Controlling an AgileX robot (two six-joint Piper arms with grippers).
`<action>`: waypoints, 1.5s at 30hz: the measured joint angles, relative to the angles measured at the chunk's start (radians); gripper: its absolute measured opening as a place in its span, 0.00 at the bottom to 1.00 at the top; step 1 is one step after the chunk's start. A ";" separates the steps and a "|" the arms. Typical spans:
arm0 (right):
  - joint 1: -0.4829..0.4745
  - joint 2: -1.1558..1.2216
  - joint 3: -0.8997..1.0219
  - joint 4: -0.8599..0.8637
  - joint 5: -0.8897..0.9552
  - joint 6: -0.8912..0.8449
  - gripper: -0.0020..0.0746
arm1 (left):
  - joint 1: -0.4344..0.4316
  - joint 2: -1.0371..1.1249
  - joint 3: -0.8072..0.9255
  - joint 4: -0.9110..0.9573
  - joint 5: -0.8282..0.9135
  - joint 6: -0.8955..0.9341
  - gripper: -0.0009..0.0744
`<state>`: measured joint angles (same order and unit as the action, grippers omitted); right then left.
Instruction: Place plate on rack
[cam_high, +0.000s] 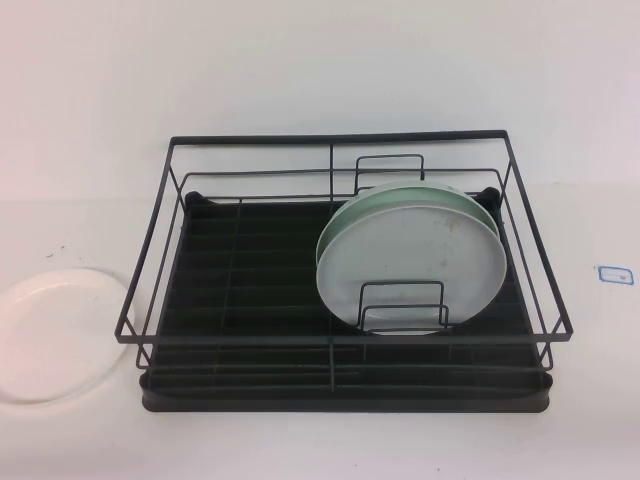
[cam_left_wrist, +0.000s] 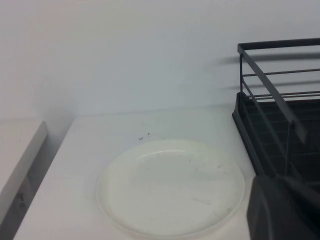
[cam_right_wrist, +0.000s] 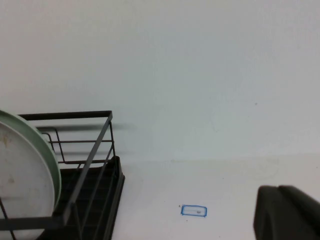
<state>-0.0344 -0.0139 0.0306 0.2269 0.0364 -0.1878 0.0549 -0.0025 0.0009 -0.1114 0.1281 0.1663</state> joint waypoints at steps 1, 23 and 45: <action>0.000 0.000 0.000 0.000 0.000 0.000 0.05 | 0.000 0.000 0.000 0.002 0.000 -0.002 0.01; 0.000 0.000 0.000 -0.104 0.315 0.000 0.05 | 0.000 0.000 0.000 0.002 0.010 -0.002 0.01; 0.000 0.000 0.000 -0.110 0.333 0.000 0.05 | -0.007 0.001 0.000 0.006 0.264 -0.002 0.01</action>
<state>-0.0344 -0.0139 0.0306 0.1171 0.3689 -0.1878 0.0476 -0.0016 0.0009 -0.1053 0.3918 0.1646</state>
